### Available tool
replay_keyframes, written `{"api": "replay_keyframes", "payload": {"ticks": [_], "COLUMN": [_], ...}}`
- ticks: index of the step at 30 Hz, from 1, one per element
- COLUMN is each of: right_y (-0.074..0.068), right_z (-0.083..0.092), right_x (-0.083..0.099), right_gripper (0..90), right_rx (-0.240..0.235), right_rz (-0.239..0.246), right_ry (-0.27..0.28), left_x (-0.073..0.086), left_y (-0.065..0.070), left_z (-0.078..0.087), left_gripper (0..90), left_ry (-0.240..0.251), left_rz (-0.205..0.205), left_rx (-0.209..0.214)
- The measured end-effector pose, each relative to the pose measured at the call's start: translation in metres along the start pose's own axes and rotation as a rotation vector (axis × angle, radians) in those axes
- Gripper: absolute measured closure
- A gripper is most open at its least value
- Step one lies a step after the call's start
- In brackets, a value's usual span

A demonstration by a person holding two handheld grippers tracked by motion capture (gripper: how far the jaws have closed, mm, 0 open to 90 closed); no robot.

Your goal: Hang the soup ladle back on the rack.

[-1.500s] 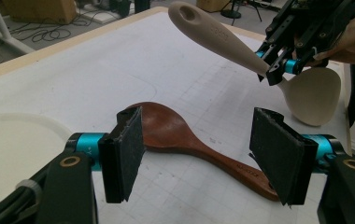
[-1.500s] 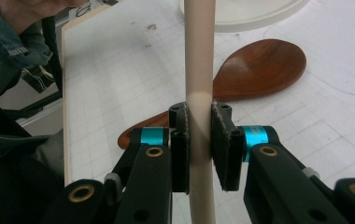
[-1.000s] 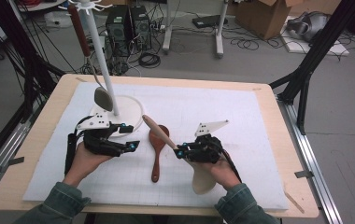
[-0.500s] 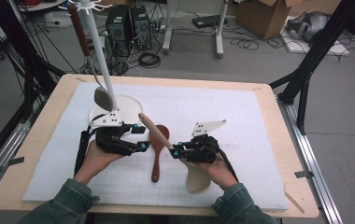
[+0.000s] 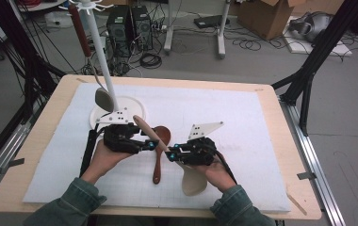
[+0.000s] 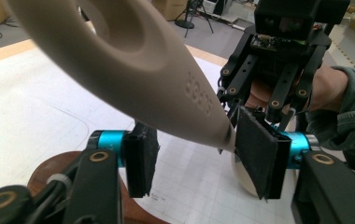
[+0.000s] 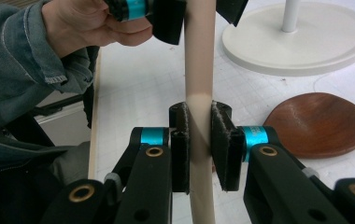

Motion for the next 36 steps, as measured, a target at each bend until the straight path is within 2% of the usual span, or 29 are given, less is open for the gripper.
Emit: {"api": "replay_keyframes", "payload": {"ticks": [5,10,16,19,22,27,31,32,36], "right_y": [-0.001,-0.002,0.0,0.003,0.005,0.007,0.003,0.001,-0.006], "right_z": [0.001,0.004,0.008,0.01,0.011,0.006,0.006,0.006,0.005], "right_x": [-0.002,-0.003,-0.002,0.002,0.009,0.012,0.01,0.009,-0.001], "right_gripper": [79.2,78.9,76.2,73.7,73.0,76.1,78.9,79.3,79.4], "right_rx": [0.004,0.005,-0.028,-0.038,-0.026,-0.03,-0.004,0.003,0.023], "right_rz": [0.015,0.026,0.038,0.043,0.044,0.055,0.102,0.112,0.117], "right_ry": [0.011,0.016,0.008,-0.045,-0.107,-0.143,-0.133,-0.129,-0.075], "left_x": [-0.006,-0.01,-0.014,-0.017,-0.018,-0.02,-0.021,-0.022,-0.025], "left_y": [0.002,0.002,0.005,0.006,0.006,0.007,0.007,0.007,0.01], "left_z": [0.001,0.001,0.002,0.001,0.0,-0.001,-0.001,-0.001,-0.003], "left_gripper": [60.5,63.7,70.6,71.5,72.2,72.7,71.2,70.1,67.1], "left_ry": [0.017,0.007,0.028,0.026,0.033,0.038,0.046,0.061,0.052], "left_rz": [-0.006,-0.014,-0.009,-0.015,-0.008,-0.011,-0.015,-0.004,-0.01], "left_rx": [0.019,0.041,0.1,0.111,0.124,0.133,0.107,0.108,0.114]}}
Point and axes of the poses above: each handheld gripper's, and its own axes: z roughly backward along the jaws, x roughly out of its underside, y roughly to its right, the point moved 2 cm from there along -z, roughly forward along the jaws, and after that the axes turned 6 degrees about -z, right-handed, at the moved point
